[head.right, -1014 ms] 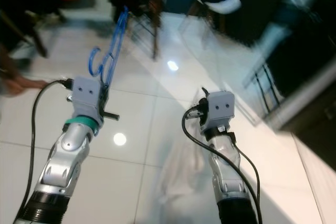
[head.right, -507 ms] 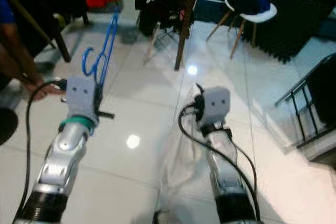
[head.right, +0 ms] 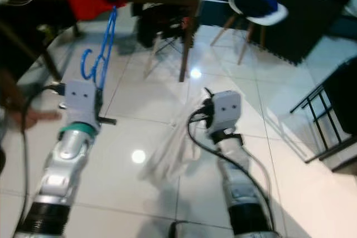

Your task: Hang hanger

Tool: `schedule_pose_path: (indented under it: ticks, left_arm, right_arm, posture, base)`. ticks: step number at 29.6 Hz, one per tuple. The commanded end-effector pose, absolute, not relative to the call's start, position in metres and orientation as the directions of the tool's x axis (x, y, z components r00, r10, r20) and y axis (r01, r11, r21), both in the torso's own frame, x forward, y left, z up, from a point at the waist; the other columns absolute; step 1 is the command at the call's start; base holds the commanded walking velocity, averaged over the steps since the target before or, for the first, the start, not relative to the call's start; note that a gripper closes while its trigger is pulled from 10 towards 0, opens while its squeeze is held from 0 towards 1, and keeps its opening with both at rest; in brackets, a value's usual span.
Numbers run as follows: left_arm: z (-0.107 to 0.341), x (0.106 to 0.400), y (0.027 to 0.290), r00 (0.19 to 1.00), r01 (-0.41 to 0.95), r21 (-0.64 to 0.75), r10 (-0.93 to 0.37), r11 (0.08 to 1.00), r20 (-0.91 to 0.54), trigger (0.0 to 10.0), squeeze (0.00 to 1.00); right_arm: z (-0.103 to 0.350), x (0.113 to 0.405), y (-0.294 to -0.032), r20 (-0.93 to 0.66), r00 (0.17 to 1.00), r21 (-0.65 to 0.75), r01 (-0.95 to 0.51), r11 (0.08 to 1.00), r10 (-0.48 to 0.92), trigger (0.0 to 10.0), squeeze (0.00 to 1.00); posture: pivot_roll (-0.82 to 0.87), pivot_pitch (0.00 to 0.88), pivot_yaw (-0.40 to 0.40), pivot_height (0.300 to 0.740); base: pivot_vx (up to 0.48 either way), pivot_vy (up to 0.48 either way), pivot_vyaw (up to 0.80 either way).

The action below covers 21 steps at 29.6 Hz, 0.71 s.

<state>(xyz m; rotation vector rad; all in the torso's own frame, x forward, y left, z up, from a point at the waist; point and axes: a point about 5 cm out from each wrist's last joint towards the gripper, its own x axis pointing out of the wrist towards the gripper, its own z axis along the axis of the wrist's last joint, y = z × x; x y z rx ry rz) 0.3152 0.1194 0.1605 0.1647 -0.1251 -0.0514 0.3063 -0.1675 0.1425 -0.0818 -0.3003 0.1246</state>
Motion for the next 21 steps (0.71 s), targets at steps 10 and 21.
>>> schedule_pose_path:
  ticks: [10, 21]
  left_arm:
    - [0.159, 0.316, 0.125, 0.987, 0.071, 0.282, -0.109, 0.957, 0.12, 10.0, 0.0]
    - [0.169, 0.319, 0.128, 0.982, 0.055, 0.32, -0.11, 0.946, 0.155, 10.0, 0.0]
  right_arm:
    - [0.151, 0.31, -0.16, 0.346, 0.931, -0.089, -0.093, 0.992, 0.118, 10.0, 0.0]
    - [0.155, 0.314, -0.14, 0.369, 0.914, -0.073, -0.154, 0.985, 0.17, 10.0, 0.0]
  posture:
    - [-0.04, 0.003, 0.095, 0.74]
    - [-0.01, 0.003, 0.104, 0.74]
  base:
    - [0.473, 0.0, -0.11]
    - [0.401, 0.0, 0.0]
